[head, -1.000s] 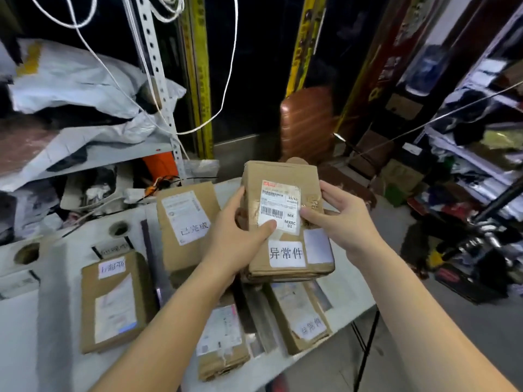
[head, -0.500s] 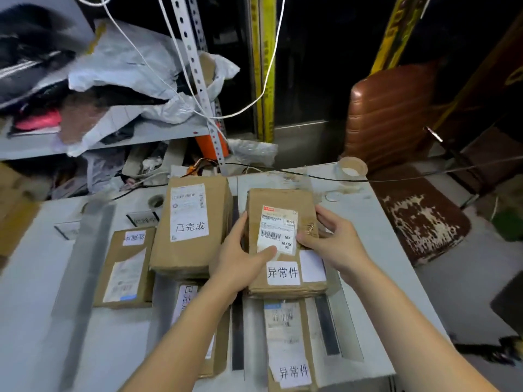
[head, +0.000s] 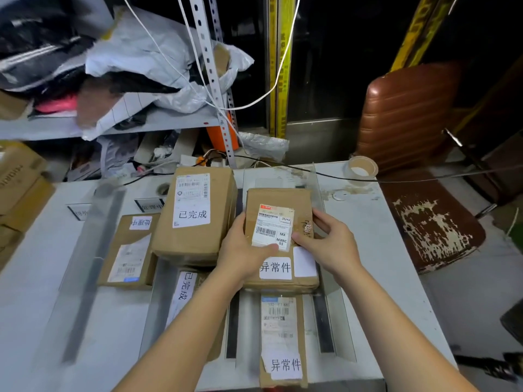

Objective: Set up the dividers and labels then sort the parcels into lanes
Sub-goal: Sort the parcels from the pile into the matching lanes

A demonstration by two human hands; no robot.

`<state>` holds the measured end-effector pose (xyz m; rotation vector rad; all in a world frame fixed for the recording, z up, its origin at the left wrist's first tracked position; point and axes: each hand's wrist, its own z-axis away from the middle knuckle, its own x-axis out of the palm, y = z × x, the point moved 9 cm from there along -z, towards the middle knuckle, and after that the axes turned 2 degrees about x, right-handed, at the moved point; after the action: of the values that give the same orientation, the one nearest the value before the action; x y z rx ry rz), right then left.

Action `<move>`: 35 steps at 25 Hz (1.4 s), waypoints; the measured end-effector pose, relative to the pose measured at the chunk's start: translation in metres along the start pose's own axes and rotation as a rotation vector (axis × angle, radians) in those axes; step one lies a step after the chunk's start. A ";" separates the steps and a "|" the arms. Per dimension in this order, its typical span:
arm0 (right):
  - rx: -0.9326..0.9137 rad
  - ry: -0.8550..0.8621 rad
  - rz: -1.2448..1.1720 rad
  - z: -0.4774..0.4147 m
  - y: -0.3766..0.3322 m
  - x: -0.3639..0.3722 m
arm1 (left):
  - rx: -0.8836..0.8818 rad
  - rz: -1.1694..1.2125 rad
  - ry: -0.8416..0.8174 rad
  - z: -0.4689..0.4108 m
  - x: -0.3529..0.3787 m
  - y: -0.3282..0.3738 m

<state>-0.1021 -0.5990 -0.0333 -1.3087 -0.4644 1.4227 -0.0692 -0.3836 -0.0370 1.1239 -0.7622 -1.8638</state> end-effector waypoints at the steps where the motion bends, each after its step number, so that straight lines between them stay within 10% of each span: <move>1: -0.002 -0.001 0.016 0.001 -0.003 0.000 | -0.001 -0.008 -0.002 0.003 0.000 0.004; 16: -0.416 -0.003 0.357 0.066 -0.206 0.081 | 0.292 -0.203 0.303 0.077 -0.223 0.057; 27: -0.736 -0.169 0.762 0.203 -0.332 0.388 | -0.001 -0.719 0.628 0.162 -0.567 -0.168; 35: -0.715 -0.183 0.758 0.226 -0.397 0.537 | -0.022 -0.758 0.543 0.141 -0.694 -0.257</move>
<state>-0.0166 0.0813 0.1287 -2.0752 -0.6765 2.1225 -0.0918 0.3563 0.1015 1.9741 0.0200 -1.9669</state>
